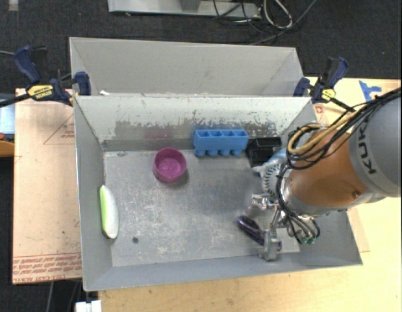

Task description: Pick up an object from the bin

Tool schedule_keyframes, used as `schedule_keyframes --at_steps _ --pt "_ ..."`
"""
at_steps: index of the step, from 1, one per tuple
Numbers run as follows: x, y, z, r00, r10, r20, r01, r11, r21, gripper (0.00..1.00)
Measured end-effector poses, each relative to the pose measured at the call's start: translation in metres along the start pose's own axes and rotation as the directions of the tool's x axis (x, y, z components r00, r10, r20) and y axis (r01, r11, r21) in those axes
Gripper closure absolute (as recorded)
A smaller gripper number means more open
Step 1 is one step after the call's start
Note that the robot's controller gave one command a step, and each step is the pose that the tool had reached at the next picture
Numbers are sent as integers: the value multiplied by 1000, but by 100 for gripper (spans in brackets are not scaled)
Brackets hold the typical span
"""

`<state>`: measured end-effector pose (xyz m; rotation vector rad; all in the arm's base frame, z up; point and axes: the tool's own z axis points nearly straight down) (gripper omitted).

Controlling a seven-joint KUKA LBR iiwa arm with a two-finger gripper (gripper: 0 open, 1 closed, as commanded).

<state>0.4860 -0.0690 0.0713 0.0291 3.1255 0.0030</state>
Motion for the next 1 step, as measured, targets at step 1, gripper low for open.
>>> schedule_keyframes --at_steps 1 --pt "-12 -8 1 989 -148 -16 148 989 -4 100"
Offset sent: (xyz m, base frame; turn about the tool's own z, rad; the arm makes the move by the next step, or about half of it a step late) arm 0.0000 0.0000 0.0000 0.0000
